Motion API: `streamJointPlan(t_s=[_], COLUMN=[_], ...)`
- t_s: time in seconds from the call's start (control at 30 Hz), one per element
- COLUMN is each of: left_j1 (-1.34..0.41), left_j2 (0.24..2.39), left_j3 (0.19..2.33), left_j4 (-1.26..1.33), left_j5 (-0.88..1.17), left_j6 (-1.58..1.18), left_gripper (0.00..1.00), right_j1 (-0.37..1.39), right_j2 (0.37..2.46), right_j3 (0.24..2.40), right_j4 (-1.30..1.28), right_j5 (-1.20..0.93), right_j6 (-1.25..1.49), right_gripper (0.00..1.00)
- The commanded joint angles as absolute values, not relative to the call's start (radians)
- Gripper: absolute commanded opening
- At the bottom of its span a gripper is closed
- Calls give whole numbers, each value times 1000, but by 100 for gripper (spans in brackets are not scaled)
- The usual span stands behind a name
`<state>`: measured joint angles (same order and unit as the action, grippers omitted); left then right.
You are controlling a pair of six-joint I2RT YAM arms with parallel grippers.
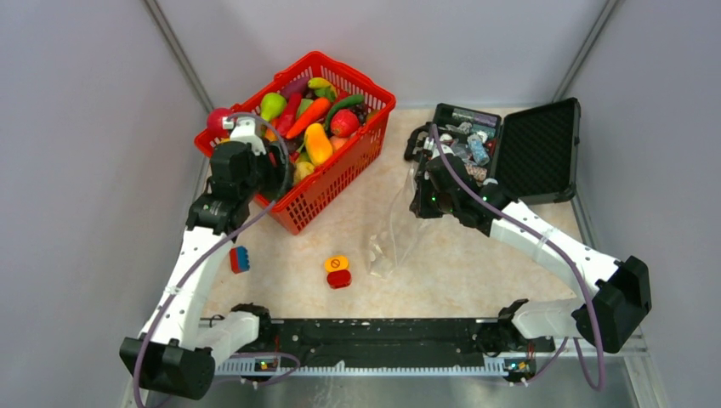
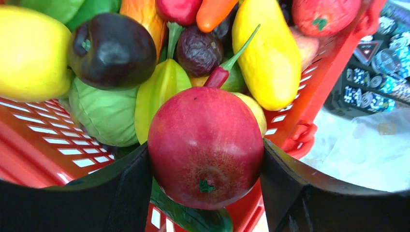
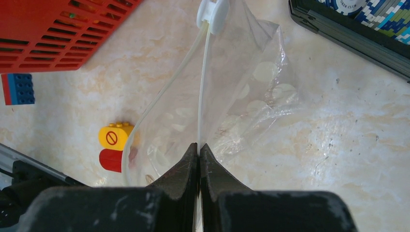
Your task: Place the food in the zip-top bag and seal the zipper
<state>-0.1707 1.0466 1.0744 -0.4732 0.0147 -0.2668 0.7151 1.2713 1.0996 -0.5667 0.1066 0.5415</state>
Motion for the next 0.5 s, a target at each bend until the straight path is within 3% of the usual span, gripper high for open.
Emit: streamJointPlan(t_s=[0.0,0.2,0.47], left_j1=[-164,-164,-185], left_j2=[971,922,931], left_j3=[1093,1099,1030], left_j4=[-384,-322,5], left_j5=[27,150,719], left_j6=[-278,-319,-560], left_gripper=[28,21,20], right_j1=[709,709,709], right_j2=[1266,1262,1255], right_j3=[1135,1137,1126], right_j4=[-536,-532,-491], right_j5=[105,108,108], right_j6=[532,535,584], right_gripper=[0,0,0])
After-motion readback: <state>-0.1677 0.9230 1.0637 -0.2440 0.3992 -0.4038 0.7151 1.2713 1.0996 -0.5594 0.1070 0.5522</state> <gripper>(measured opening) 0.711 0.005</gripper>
